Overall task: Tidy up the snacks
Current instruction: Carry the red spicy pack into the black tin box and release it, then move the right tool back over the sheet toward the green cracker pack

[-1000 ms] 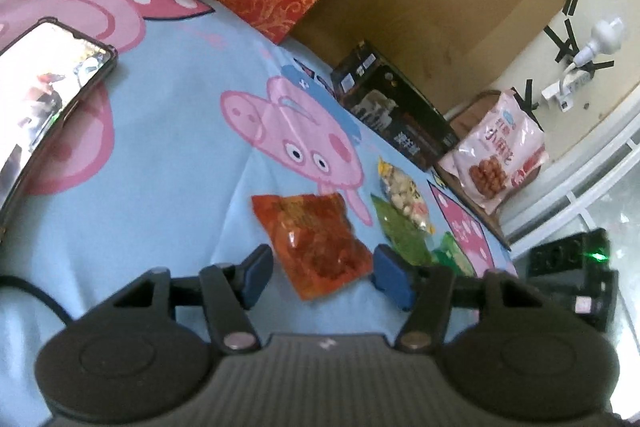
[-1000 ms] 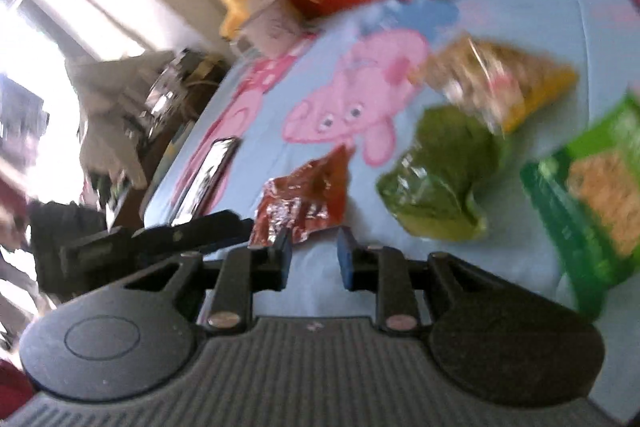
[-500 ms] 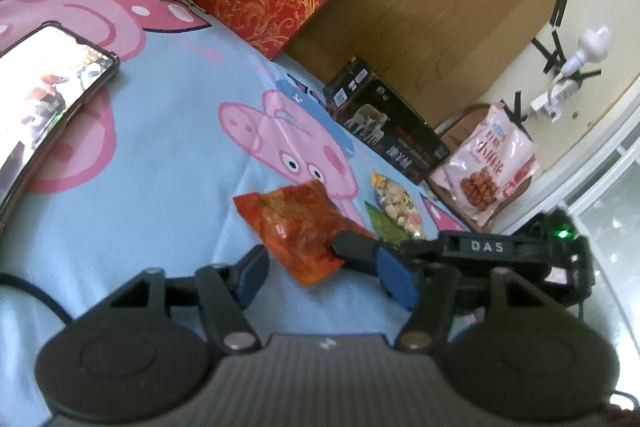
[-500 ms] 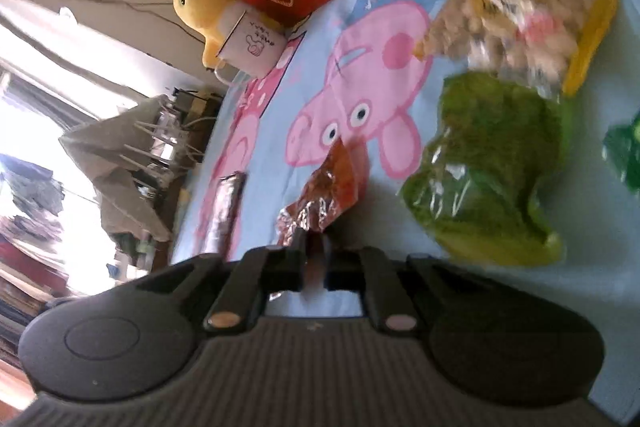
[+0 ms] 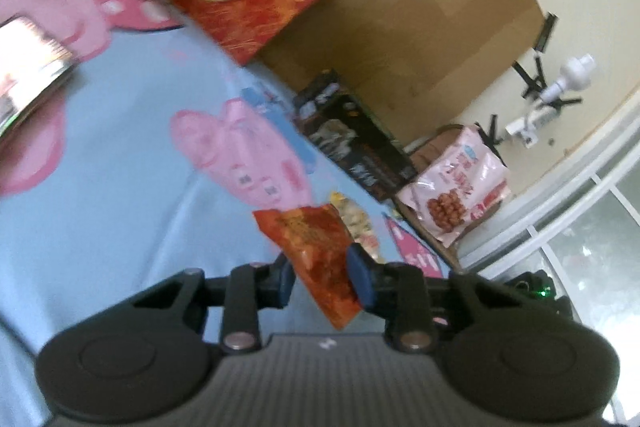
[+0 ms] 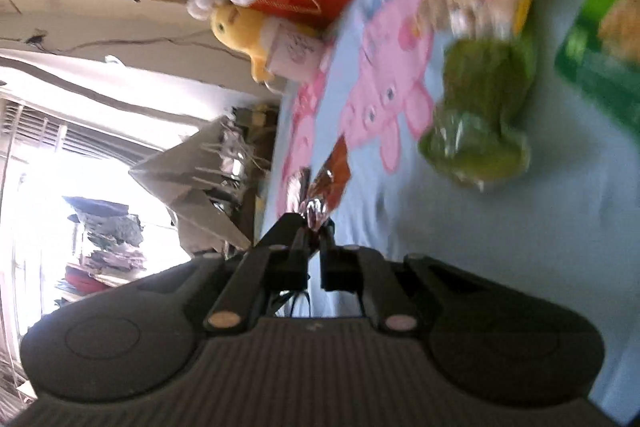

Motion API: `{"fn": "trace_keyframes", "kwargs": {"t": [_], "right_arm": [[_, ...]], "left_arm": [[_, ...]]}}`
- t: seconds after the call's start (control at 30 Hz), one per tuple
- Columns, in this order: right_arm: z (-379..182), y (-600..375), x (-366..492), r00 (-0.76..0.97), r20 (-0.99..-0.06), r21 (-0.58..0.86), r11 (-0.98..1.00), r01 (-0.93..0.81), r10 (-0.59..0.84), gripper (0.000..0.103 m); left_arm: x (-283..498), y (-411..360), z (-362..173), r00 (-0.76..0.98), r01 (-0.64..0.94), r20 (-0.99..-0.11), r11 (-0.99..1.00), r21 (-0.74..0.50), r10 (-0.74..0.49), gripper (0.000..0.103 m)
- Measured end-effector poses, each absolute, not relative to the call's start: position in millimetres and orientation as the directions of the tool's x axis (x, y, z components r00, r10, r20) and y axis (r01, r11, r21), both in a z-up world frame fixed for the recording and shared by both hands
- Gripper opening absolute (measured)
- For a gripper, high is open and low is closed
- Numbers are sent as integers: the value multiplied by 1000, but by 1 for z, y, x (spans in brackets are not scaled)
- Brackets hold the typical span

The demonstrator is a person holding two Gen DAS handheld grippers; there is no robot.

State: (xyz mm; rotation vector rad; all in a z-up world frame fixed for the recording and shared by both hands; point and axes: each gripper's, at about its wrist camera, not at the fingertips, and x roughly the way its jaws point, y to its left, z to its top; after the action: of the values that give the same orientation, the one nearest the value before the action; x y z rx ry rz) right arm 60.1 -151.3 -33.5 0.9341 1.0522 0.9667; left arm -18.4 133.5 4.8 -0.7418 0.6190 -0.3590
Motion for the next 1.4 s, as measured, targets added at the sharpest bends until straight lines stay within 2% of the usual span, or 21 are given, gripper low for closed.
{"fn": "trace_keyframes", "kwargs": {"t": [0.27,0.43,0.73,0.8,0.83,0.9,0.97,1.17,1.4], "right_arm": [[21,-200,97,405,-222,873,365,-323,887,8],[40,-226,138,527,-222,816,452,-361,821,9],[31,-245,232,619,-291,767,564,-305,730,10],[33,-238,243,641,-320,714,622,-320,698,17],[35,-234,245,657,-337,675,659,-331,675,20],[40,-226,244,703,-359,580,737,-347,614,25],[40,-230,241,735,-351,537,768,-349,580,25],[40,-260,203,757,-319,568,755,-329,570,25],[25,-274,125,790,-327,571,775,-271,518,26]], "left_arm": [[66,85,56,719,262,-366,718,-645,-591,28],[141,47,79,675,351,-380,728,-589,-632,29],[261,9,70,646,341,-461,770,-539,-609,33],[277,6,66,659,317,-483,795,-517,-576,33],[284,4,63,671,298,-498,815,-497,-549,38],[290,4,60,696,265,-520,850,-456,-495,41],[291,10,61,716,244,-514,859,-450,-472,41],[256,40,67,765,203,-476,864,-461,-434,41],[180,32,61,782,137,-548,940,-312,-296,46]]}}
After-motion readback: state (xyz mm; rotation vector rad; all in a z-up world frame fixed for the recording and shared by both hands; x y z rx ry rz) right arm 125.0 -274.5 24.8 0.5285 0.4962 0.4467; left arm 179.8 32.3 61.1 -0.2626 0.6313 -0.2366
